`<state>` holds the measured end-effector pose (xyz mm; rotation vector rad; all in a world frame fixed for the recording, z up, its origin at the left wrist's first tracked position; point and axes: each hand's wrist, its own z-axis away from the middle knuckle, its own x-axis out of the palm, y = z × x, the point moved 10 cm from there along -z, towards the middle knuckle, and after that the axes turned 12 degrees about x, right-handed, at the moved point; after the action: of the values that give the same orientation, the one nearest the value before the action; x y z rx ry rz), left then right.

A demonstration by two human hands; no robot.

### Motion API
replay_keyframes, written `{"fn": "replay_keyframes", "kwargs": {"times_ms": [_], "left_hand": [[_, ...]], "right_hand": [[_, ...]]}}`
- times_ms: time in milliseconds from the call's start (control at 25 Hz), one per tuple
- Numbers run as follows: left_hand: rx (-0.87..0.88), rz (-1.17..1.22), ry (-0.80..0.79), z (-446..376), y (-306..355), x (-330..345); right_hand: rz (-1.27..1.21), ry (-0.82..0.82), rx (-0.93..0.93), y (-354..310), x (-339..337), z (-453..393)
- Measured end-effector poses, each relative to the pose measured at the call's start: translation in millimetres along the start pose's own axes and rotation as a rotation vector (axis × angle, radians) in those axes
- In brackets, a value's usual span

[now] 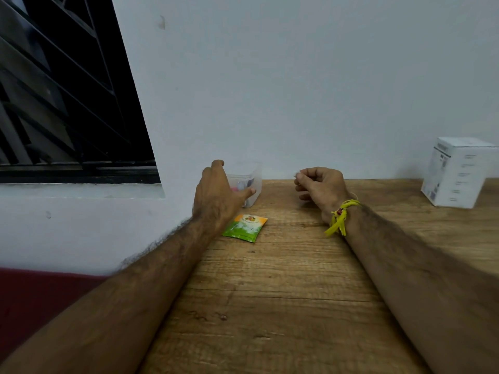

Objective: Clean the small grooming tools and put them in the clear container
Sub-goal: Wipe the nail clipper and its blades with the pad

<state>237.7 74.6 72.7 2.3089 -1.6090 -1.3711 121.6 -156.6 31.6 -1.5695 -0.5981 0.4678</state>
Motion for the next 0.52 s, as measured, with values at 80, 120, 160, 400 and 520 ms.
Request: {"fn": "replay_keyframes", "kwargs": {"times_ms": [80,120,160,400,520], "left_hand": [[0.0,-0.013,0.004,-1.2,-0.3,0.6],[0.002,-0.006,0.002,-0.7,0.0,1.3],[0.007,0.005,-0.003,0.9,0.2,2.7],[0.026,-0.072,0.036,2.7,3.7,-27.5],[-0.169,-0.035,-0.182,10.6,-5.8,-25.1]], "right_hand": [[-0.028,-0.021,0.023,1.8,-0.2,-0.8],[-0.02,-0.028,0.028,2.4,0.1,-0.8],[-0.002,-0.033,0.032,3.3,1.2,-0.7],[0.102,-0.028,-0.001,-1.9,5.1,7.7],[0.122,-0.003,-0.012,-3.8,1.9,13.6]]}}
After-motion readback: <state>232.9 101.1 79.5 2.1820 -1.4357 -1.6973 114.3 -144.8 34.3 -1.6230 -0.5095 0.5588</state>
